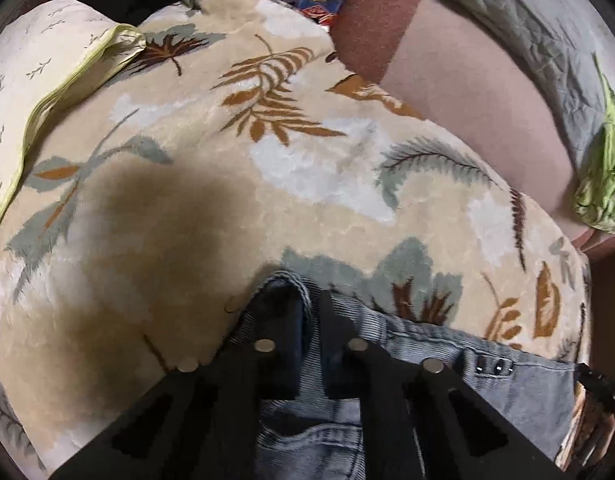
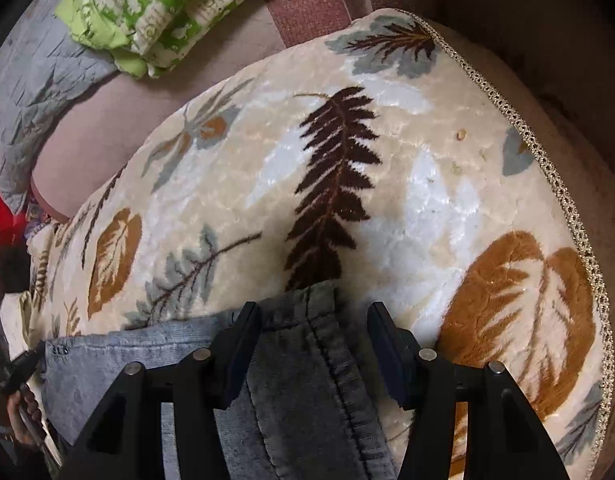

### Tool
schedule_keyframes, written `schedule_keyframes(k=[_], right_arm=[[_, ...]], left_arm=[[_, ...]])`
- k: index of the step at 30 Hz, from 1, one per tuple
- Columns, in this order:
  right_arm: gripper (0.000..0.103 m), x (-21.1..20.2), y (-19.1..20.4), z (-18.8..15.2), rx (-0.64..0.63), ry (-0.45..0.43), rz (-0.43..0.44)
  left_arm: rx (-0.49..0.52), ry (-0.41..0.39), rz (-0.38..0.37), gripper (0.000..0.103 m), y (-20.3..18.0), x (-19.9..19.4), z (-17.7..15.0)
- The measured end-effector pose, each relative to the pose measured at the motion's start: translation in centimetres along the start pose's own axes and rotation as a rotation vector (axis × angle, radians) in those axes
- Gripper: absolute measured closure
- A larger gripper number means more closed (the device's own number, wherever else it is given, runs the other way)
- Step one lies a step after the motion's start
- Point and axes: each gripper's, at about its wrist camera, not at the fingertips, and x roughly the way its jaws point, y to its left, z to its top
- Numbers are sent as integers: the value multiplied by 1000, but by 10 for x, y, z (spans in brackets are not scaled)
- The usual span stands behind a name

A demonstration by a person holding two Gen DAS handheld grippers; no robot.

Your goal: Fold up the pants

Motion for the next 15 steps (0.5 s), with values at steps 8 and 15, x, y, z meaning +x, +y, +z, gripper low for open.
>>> schedule_keyframes(k=[8, 15], right_arm=[[87, 1, 22, 8, -105, 1, -89], [87, -61, 35, 2, -97, -152, -58]], left_arm=[[2, -41, -13, 101, -3, -13, 6], [-5, -183, -118, 101, -6, -83, 0]])
